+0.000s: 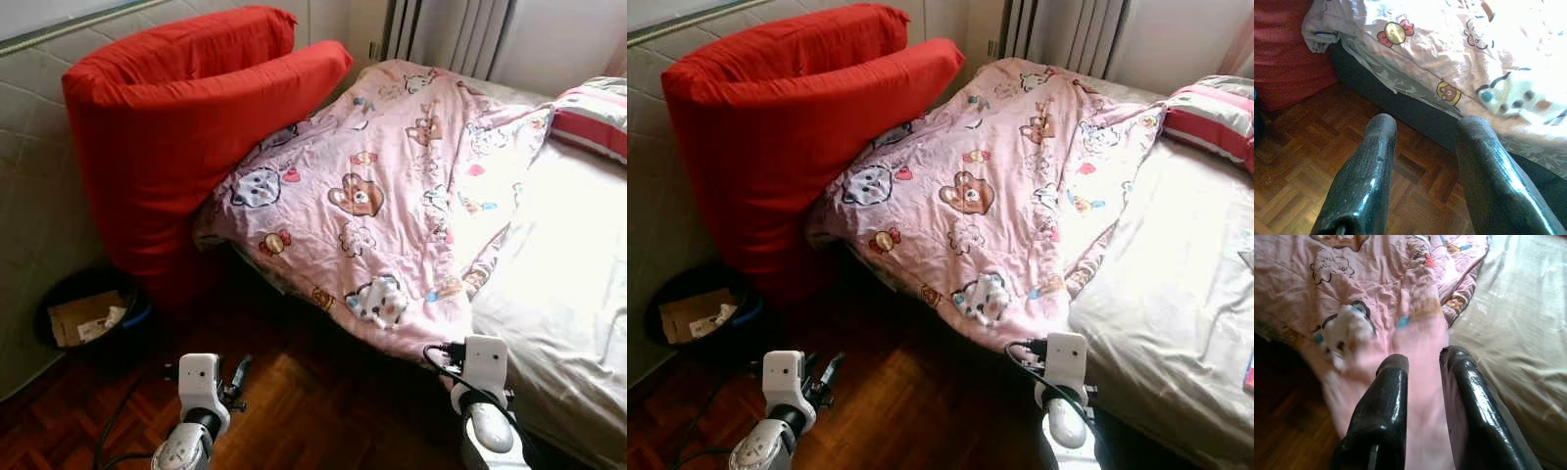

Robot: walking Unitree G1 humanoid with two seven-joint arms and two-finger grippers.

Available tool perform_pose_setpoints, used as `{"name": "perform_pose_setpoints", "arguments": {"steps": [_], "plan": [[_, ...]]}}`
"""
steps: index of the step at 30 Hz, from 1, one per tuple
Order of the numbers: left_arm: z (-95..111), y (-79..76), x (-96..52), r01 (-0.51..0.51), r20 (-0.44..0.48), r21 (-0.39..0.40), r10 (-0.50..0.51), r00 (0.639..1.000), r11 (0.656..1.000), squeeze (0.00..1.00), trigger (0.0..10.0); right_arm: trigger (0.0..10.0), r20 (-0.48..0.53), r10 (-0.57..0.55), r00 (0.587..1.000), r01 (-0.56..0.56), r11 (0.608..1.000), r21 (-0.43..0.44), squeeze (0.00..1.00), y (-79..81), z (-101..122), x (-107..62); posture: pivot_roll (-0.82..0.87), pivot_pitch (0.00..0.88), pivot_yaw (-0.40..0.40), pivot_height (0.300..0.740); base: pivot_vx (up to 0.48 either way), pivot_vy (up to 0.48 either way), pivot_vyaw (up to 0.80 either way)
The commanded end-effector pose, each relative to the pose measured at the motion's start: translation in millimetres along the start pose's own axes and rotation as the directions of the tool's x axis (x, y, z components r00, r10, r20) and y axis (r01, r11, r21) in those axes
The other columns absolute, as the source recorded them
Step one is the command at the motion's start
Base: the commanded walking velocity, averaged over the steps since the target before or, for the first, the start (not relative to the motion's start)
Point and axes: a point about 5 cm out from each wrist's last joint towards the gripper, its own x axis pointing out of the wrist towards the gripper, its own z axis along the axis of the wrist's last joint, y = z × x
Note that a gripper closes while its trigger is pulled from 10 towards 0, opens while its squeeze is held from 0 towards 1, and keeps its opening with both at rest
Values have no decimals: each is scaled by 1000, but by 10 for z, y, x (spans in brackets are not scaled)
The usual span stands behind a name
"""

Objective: Clean up the room

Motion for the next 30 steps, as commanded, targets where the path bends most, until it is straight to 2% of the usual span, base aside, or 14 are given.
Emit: {"name": "perform_pose_setpoints", "arguments": {"steps": [1,8,9,10,12,15,18,20,25,27,30], "plan": [[-90,16,-42,-2,-44,-1,2,999,1000,0,10000,10000,-60,22,998,-22,1000,1,1000,20,-125,-36,-5,215,11,740,0,0,0],[-93,7,-37,1,-46,-3,-1,999,1000,0,10000,10000,-90,44,995,-45,999,-2,1000,43,-198,-49,-6,213,10,740,0,0,0],[-99,4,-37,2,-49,-3,-2,999,1000,0,10000,10000,-104,52,993,-52,999,-1,553,45,-234,-54,-6,212,11,740,0,0,0],[-109,2,-38,2,-54,-3,-2,999,1000,0,10000,10000,-123,61,991,-62,998,2,0,46,-283,-64,-6,212,11,740,0,0,0],[-161,9,-48,2,-83,-2,-2,997,1000,0,10000,10000,-178,89,980,-89,996,6,0,37,-435,-106,-7,204,11,740,0,0,0],[-198,26,-58,-3,-105,0,4,995,1000,0,10000,10000,-215,105,971,-105,994,10,0,28,-532,-136,-9,200,13,740,0,0,0],[-324,87,-94,-25,-184,9,26,983,1000,0,10000,10000,-333,117,936,-122,993,7,0,-38,-810,-255,-10,186,14,740,0,0,0],[-460,145,-148,-54,-279,15,56,959,998,0,10000,10000,-433,96,896,-111,994,-10,0,-126,-1024,-385,-12,178,17,740,0,0,0],[-655,235,-286,-116,-394,19,114,912,993,0,10000,10000,-526,72,848,-107,994,-37,0,-225,-1237,-554,-16,160,22,740,0,0,0],[-755,264,-376,-138,-448,24,134,884,990,0,10000,10000,-564,54,824,-92,995,-38,0,-286,-1346,-660,-15,157,22,740,0,0,0],[-940,280,-555,-153,-547,43,151,824,987,0,10000,10000,-636,46,770,-73,997,-16,0,-343,-1540,-876,-12,144,23,740,0,0,0]]}}
